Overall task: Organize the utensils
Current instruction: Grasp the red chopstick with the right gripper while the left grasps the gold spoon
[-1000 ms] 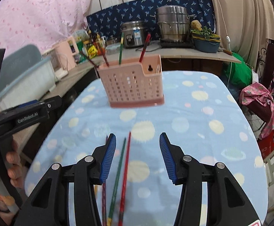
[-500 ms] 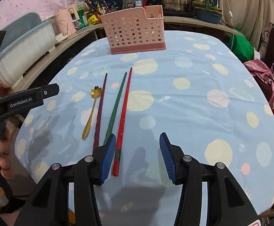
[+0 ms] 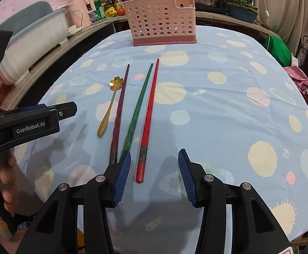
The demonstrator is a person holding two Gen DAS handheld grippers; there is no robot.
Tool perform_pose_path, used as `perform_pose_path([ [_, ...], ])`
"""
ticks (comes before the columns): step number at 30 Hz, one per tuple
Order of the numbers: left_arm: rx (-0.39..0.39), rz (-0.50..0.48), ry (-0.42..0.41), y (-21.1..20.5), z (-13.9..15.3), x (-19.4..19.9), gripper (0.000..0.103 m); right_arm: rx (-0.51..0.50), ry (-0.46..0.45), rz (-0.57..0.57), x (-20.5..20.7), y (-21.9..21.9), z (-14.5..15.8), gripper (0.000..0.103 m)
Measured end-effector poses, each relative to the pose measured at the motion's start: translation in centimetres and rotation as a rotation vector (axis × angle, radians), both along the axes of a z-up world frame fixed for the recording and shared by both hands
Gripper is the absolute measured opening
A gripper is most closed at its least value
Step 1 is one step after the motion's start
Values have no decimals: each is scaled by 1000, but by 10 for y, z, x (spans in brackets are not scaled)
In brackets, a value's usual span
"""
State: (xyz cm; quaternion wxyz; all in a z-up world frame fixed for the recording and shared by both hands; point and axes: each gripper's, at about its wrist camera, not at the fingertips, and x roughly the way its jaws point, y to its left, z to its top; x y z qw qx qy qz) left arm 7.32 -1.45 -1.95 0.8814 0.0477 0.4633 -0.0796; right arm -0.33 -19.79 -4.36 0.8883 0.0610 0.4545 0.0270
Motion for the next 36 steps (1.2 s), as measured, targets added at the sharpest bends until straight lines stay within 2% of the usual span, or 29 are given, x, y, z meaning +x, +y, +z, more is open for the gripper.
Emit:
perform_pose_path([
  [5, -2, -6, 15, -1, -6, -4, 74, -19, 3, 10, 2, 4, -3, 31],
  [12, -7, -33, 37, -8, -11, -6, 74, -56, 0, -2, 3, 3, -8, 8],
  [28, -60, -99, 94, -30, -25, -7, 73, -9, -2, -28, 2, -6, -8, 7],
  [32, -50, -105, 97, -36, -28, -6, 67, -9, -3, -28, 1, -5, -8, 7],
  [35, -45, -113, 87, -39, -27, -5, 57, -9, -3, -28, 1, -5, -8, 7],
  [36, -46, -117, 84, -39, -27, -5, 50, -9, -3, -28, 1, -5, -8, 7],
])
